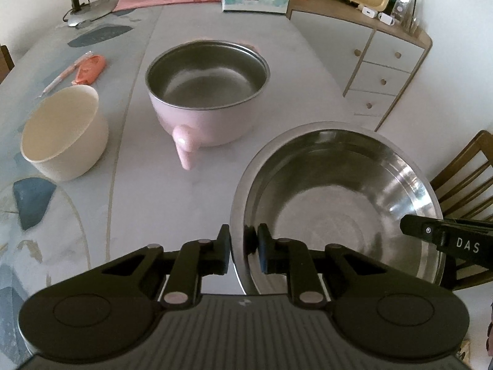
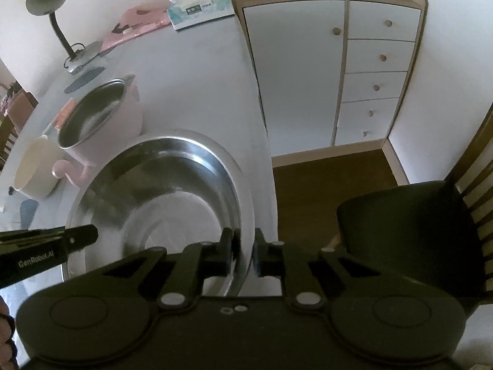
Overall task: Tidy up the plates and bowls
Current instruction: 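Close the left gripper on the steel bowl rim while the right gripper clamps it, then lift the steel bowl with both grippers and carry it toward the pink plate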
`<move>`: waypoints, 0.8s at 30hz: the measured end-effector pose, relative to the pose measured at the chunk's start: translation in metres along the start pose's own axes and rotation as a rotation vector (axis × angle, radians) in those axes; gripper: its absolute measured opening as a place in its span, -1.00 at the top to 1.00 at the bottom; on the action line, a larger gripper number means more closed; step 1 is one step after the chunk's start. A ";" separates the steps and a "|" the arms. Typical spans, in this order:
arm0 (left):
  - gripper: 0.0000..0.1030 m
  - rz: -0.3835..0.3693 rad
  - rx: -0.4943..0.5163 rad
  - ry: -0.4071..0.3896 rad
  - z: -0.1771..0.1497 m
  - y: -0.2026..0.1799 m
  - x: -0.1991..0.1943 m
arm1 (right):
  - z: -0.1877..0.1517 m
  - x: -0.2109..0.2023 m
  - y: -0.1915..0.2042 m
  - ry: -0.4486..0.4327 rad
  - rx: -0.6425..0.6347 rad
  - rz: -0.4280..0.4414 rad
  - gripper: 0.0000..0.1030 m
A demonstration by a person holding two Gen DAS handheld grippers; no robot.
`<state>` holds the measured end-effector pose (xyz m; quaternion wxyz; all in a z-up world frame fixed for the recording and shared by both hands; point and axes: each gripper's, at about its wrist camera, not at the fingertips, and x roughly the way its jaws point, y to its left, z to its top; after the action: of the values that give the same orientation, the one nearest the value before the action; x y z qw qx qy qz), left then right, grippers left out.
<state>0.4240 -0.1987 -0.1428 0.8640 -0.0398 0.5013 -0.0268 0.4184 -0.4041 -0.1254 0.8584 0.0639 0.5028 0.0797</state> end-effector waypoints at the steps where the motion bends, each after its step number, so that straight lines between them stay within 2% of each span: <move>1: 0.68 0.000 -0.002 -0.001 -0.001 0.001 -0.003 | 0.000 -0.003 0.000 -0.001 0.003 0.004 0.76; 14: 0.67 -0.017 -0.007 -0.070 -0.026 0.032 -0.080 | -0.019 -0.069 0.039 -0.051 -0.022 0.024 0.78; 24: 0.67 -0.034 -0.037 -0.090 -0.067 0.087 -0.148 | -0.058 -0.123 0.101 -0.099 -0.054 0.034 0.78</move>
<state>0.2927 -0.1018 -0.0569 0.8842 -0.0655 0.4615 -0.0302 0.3008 -0.3286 -0.0296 0.8822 0.0529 0.4561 0.1044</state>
